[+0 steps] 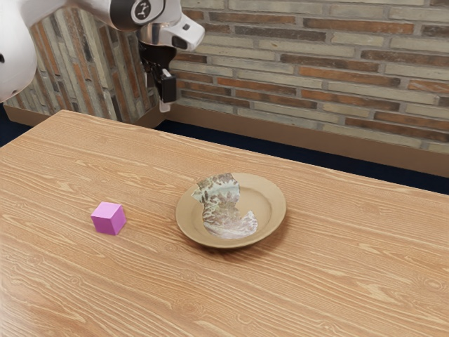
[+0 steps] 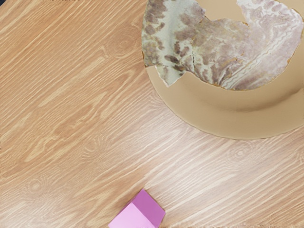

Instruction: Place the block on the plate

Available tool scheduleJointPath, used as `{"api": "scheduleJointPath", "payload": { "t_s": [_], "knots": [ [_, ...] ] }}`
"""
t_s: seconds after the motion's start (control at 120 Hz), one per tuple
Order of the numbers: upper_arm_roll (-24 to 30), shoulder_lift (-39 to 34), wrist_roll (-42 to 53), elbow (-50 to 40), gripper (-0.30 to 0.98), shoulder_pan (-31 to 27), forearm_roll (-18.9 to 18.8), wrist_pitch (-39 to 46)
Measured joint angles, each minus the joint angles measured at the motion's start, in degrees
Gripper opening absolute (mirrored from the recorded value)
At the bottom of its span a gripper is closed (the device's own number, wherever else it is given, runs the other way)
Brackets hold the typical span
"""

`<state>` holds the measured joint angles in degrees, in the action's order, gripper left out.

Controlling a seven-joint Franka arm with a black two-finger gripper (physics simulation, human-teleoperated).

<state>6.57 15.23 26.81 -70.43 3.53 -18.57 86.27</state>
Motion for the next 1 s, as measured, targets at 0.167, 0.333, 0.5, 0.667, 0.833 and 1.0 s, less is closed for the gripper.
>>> {"api": "scheduleJointPath", "payload": {
  "t_s": [0.167, 0.333, 0.5, 0.667, 0.833, 1.0],
  "knots": [
    [-0.5, 3.2, 5.2, -0.8, 0.68, -2.4, -1.3, 0.1],
    [-0.5, 6.5, 9.1, -3.4, 0.69, -8.3, -1.0, 1.1],
    [-0.6, 7.8, 12.0, -10.0, 0.69, -14.5, 1.0, 4.3],
    [-0.7, 8.7, 14.2, -17.3, 0.69, -19.4, 5.8, 11.4],
    [-5.1, 9.3, 15.8, -24.8, 0.69, -20.7, 15.3, 21.1],
    [-8.3, 8.6, 15.8, -31.0, 0.69, -20.7, 21.9, 31.5]
  ]
}}
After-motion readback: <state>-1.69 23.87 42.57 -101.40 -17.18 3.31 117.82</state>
